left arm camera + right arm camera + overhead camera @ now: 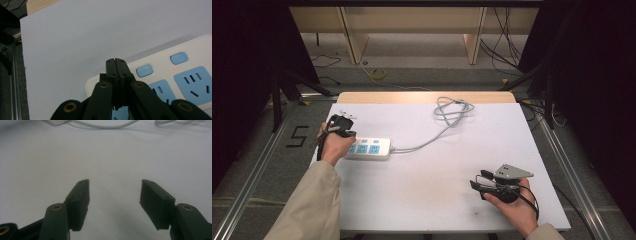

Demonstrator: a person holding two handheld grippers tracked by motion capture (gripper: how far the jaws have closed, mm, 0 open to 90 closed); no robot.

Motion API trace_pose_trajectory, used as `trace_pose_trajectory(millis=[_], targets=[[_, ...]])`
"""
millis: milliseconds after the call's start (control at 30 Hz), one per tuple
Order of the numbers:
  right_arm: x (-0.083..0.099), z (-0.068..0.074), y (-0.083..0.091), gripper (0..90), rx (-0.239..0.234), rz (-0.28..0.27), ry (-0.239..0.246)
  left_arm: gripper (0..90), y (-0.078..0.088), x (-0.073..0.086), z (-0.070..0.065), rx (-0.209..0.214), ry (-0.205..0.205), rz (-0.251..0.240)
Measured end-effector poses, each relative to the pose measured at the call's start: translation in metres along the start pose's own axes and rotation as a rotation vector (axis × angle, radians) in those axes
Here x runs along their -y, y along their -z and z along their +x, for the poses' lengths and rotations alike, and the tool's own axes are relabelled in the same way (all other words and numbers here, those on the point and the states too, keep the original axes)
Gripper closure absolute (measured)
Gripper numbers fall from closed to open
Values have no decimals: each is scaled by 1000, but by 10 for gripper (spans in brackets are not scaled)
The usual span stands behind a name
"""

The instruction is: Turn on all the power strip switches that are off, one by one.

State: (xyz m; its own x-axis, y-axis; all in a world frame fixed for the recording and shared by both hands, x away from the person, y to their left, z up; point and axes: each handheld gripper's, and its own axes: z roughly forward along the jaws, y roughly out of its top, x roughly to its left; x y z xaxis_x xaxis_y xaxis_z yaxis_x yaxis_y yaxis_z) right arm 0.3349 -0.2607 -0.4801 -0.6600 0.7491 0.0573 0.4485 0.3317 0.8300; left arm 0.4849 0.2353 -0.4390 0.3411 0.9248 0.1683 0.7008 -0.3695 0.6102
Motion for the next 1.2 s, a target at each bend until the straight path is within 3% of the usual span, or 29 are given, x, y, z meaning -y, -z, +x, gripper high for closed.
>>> trace_pose_trajectory(millis=[1200], targets=[[0,-1,0,417,1,5,3,898,-13,2,4,15,-17,45]])
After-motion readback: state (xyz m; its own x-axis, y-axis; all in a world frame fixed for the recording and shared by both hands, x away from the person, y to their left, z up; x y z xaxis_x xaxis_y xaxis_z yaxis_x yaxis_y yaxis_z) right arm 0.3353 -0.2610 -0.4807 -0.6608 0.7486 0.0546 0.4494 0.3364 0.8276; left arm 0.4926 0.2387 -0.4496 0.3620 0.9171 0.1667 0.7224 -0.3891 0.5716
